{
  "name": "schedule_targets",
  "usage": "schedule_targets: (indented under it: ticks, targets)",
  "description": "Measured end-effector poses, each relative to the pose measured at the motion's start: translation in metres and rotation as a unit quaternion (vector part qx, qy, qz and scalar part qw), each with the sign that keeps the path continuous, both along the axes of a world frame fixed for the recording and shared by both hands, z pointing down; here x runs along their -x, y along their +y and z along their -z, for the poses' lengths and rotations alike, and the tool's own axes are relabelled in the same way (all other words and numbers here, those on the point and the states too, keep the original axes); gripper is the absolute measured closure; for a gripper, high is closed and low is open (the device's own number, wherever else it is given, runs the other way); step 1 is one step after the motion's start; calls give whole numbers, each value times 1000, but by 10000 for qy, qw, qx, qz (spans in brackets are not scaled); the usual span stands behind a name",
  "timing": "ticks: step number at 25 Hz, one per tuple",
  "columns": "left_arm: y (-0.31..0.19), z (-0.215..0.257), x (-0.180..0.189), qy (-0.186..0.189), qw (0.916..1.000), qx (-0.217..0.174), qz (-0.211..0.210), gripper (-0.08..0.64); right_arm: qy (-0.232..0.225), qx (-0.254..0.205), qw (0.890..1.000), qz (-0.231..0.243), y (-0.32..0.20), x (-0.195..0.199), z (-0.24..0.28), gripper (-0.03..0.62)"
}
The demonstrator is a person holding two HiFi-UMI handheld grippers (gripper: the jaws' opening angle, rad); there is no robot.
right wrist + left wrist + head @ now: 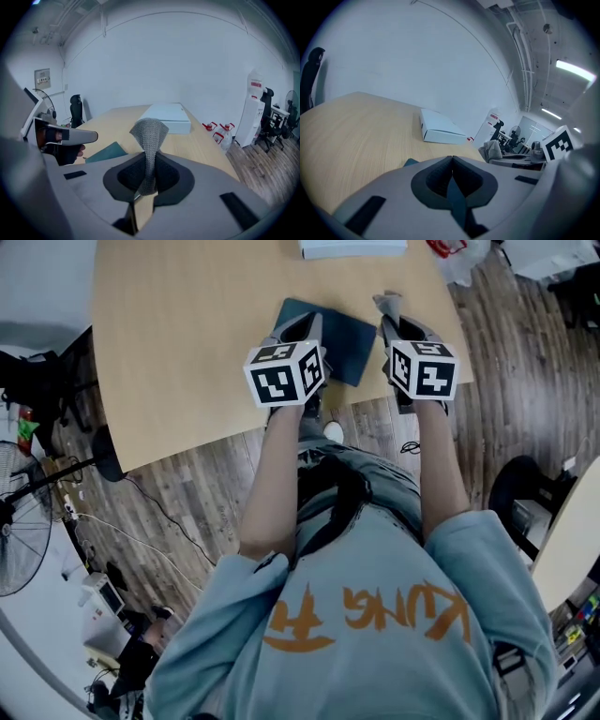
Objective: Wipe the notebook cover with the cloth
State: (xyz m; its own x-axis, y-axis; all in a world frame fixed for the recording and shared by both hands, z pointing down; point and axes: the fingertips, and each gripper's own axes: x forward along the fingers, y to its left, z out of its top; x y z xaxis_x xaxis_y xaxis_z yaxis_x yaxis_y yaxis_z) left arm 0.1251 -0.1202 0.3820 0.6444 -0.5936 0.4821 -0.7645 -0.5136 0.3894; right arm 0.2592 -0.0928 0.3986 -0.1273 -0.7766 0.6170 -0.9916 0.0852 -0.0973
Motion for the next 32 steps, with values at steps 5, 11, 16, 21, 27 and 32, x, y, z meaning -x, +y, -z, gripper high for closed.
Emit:
schedule_targets:
  ticks: [5,11,16,21,27,32]
  targets:
    - [-13,37,23,125,9984,-417,355,542,181,-551,9983,89,-16,7,43,561]
    - [-20,82,49,147,9933,-926,679,543,112,-1037,9942,255,-21,21,84,561]
    - [-21,126,59,0,9853,-1531,758,543,-60,-1540,9874,359,-25,27,127,561]
    - [-24,180,81,27,9709,-2195,954,542,-295,-2126,9751,550,-32,47,178,563]
    - [-24,223,107,-388,9454,-2971,1284,543,-274,-2689,9589,864,-36,69,224,563]
    - [-32,249,132,-375,9312,-3240,1628,543,-139,-3025,9483,956,-45,78,256,563]
